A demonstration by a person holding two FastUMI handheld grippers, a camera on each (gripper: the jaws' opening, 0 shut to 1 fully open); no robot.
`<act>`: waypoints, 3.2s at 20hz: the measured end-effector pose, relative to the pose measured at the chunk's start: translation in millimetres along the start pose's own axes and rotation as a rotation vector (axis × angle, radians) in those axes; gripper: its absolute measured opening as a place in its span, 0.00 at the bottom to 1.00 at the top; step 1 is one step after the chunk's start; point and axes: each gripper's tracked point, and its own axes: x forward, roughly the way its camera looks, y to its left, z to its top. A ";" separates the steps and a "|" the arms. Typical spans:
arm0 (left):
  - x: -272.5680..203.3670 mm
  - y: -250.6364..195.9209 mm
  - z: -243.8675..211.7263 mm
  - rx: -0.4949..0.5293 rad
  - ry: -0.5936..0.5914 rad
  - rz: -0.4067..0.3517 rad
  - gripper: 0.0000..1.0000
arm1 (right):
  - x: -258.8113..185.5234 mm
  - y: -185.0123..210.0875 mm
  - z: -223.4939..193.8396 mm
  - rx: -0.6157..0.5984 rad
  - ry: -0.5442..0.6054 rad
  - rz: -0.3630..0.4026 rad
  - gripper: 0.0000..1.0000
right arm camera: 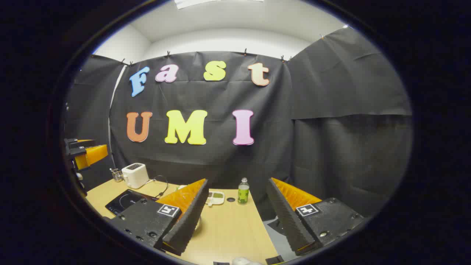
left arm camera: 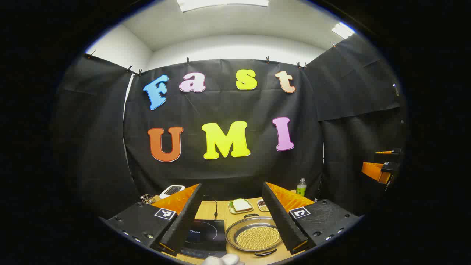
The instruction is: First push the handle of the pot to place it horizontally, then grasp the pot with both hands and set it on the induction cooktop.
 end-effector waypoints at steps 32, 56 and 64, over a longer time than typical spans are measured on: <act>-47.2 61.9 -34.6 0.031 -0.026 0.108 0.96 | 26.1 203.8 -49.8 -0.076 0.183 0.415 0.77; -93.4 156.9 -120.8 -0.045 0.102 0.279 0.96 | 18.9 316.6 -351.1 -0.154 0.979 0.560 0.00; -85.6 140.2 -126.2 -0.075 0.116 0.255 0.96 | 15.3 287.3 -356.9 -0.116 1.008 0.509 0.01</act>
